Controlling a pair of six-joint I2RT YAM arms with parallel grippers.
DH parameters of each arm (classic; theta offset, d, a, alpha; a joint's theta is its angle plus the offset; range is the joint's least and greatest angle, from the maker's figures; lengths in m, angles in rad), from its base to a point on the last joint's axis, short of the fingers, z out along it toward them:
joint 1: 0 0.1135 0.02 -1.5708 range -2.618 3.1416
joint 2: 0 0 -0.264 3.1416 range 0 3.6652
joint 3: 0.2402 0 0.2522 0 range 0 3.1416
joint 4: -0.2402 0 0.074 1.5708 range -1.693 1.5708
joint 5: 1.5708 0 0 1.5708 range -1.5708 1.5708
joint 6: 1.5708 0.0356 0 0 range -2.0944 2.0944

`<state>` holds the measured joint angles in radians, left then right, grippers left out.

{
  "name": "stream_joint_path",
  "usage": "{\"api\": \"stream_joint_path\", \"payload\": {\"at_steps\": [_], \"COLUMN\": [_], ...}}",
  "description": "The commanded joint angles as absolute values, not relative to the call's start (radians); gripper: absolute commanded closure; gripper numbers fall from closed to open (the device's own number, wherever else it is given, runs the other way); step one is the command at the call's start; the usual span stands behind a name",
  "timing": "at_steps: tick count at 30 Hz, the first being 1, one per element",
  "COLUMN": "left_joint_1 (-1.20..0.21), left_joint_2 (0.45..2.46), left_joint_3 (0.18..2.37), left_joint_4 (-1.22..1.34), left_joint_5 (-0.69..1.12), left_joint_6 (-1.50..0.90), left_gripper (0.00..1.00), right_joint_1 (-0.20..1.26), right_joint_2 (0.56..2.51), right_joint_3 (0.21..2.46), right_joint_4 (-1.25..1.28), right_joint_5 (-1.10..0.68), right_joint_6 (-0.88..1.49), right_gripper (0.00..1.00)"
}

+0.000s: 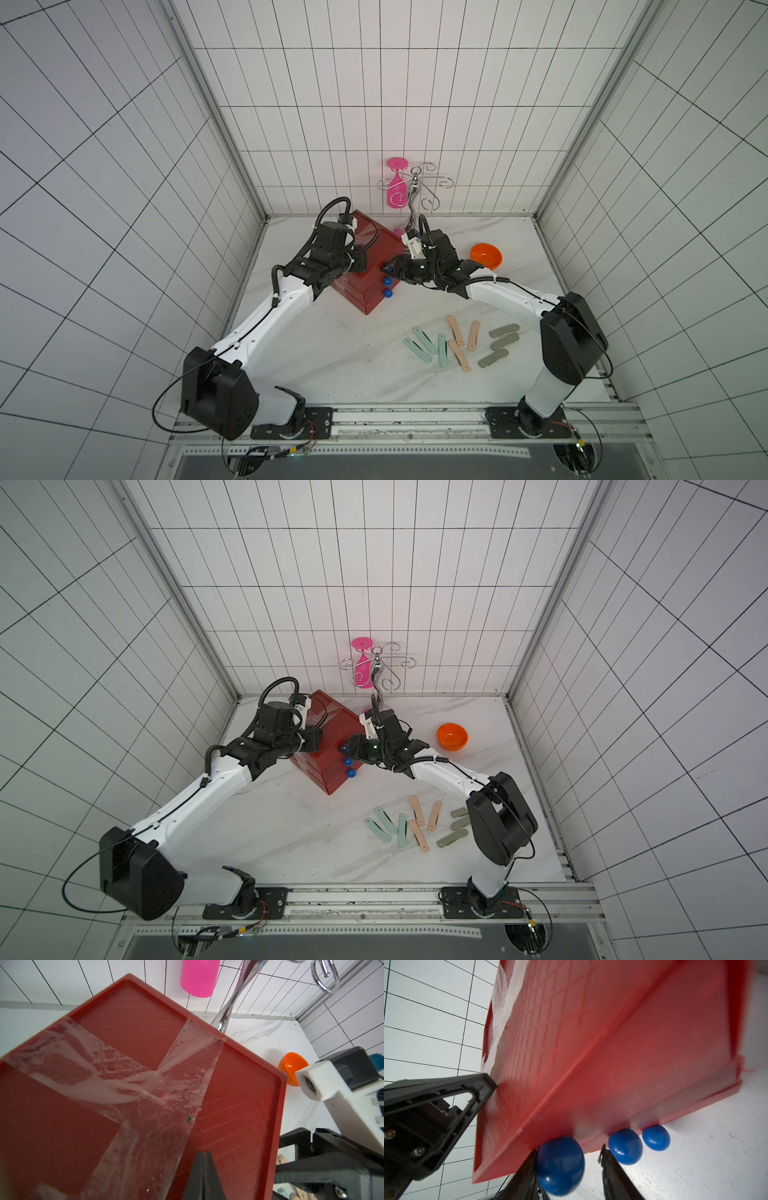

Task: Place the fruit knives into the drawer by color
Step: Open the drawer in the storage box.

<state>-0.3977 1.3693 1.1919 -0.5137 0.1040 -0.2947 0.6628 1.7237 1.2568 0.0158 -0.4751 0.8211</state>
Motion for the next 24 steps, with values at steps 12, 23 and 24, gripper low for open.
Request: {"api": "stream_joint_path", "payload": {"at_steps": [12,23,24], "left_joint_1": [-0.397,-0.397,-0.397], "left_joint_2": [1.405,1.408,1.408], "left_joint_3": [1.173,1.176,1.176], "left_joint_4": [-0.586,-0.589,-0.589], "left_joint_5": [0.118,0.121,0.122], "left_joint_6": [-0.288,-0.287,-0.287], "left_gripper": [1.00,1.00,1.00], "right_joint_1": [0.646,0.638,0.637], "right_joint_2": [1.749,1.762,1.759], "right_joint_3": [1.344,1.351,1.349], "right_joint_4": [0.166,0.168,0.168], "right_joint_5": [-0.512,-0.531,-0.529], "right_joint_6": [0.853,0.883,0.886], "right_gripper": [0.57,0.75,0.78]}}
